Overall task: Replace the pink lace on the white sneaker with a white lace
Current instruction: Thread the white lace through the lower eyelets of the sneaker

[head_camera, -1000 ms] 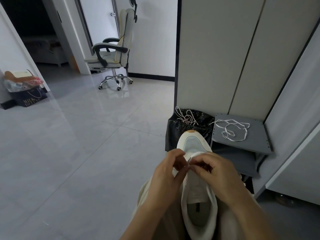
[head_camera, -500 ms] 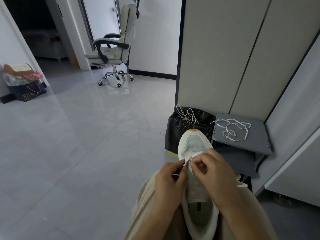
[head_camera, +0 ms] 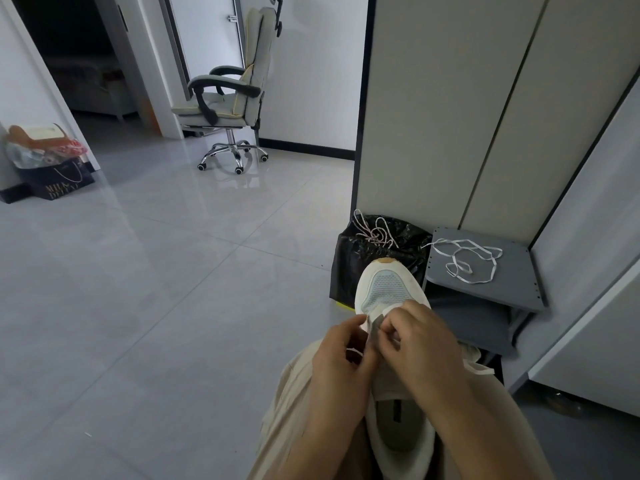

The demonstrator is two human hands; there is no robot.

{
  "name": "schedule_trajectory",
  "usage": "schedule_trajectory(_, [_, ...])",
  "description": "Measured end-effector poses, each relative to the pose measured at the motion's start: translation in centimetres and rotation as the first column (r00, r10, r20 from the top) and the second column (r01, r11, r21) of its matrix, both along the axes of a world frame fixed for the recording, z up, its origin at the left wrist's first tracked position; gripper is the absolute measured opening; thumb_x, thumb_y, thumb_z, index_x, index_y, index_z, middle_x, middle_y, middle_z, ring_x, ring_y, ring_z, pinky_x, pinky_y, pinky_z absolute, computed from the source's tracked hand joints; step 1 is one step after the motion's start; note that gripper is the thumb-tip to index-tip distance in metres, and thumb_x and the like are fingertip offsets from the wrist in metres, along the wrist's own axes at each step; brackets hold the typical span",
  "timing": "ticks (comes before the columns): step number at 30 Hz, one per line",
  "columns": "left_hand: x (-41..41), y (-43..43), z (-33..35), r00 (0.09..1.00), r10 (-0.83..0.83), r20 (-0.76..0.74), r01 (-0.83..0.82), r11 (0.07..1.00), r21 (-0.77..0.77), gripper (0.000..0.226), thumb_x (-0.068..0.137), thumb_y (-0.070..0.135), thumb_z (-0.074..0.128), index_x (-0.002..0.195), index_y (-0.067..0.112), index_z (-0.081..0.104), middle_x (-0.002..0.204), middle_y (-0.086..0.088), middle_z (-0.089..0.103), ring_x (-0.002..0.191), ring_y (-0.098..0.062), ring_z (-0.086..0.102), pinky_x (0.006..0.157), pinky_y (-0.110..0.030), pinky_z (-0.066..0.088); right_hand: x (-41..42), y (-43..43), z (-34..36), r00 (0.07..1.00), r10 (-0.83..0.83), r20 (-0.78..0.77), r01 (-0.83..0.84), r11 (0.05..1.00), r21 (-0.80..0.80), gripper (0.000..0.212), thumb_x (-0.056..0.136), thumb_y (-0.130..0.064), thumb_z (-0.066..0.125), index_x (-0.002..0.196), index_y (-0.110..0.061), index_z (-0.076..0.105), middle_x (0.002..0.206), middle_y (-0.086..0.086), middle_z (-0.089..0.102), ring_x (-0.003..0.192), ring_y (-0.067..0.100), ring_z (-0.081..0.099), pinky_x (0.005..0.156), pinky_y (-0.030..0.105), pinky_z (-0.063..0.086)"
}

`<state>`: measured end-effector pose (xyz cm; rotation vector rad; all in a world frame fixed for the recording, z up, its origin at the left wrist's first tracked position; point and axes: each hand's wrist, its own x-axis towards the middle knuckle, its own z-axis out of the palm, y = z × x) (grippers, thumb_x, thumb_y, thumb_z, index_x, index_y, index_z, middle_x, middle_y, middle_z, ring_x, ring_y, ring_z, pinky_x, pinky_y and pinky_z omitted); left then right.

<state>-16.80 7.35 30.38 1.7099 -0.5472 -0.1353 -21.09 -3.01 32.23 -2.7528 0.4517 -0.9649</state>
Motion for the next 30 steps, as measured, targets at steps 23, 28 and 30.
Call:
schedule_trajectory(23, [0.1, -0.1, -0.6, 0.980, 0.092, 0.178, -0.092, 0.996, -0.006, 0.037, 0.079, 0.000, 0.068, 0.097, 0.032, 0.063, 0.080, 0.014, 0.057, 0.079, 0.001, 0.057, 0.067, -0.004, 0.042, -0.9, -0.1, 1.8, 0.977, -0.027, -0.210, 0.071, 0.976, 0.208, 0.014, 0.085, -0.024, 0.058, 0.073, -0.020, 0.050, 0.078, -0.006, 0.051, 0.071, 0.015, 0.051, 0.057, 0.026, 0.037])
schedule_trajectory(28, [-0.1, -0.3, -0.6, 0.973, 0.093, 0.212, -0.095, 0.995, -0.005, 0.026, 0.080, 0.007, 0.069, 0.103, 0.018, 0.069, 0.081, 0.019, 0.056, 0.084, 0.003, 0.056, 0.067, -0.004, 0.042, 0.2, 0.3, 2.3, 0.970, -0.049, -0.237, 0.074, 0.993, 0.095, 0.017, 0.088, -0.022, 0.055, 0.074, -0.020, 0.045, 0.076, -0.004, 0.045, 0.068, 0.016, 0.042, 0.049, 0.018, 0.019])
schedule_trajectory(30, [0.1, -0.3, -0.6, 0.971, 0.088, 0.224, -0.093, 0.996, 0.012, 0.025, 0.081, 0.010, 0.070, 0.105, 0.017, 0.068, 0.082, 0.021, 0.054, 0.085, 0.006, 0.055, 0.068, -0.003, 0.042, 0.8, 0.7, 2.3, 0.950, -0.082, -0.302, 0.088, 0.996, 0.006, 0.020, 0.076, -0.020, 0.069, 0.069, -0.018, 0.051, 0.069, -0.002, 0.047, 0.061, 0.016, 0.046, 0.051, 0.018, 0.025])
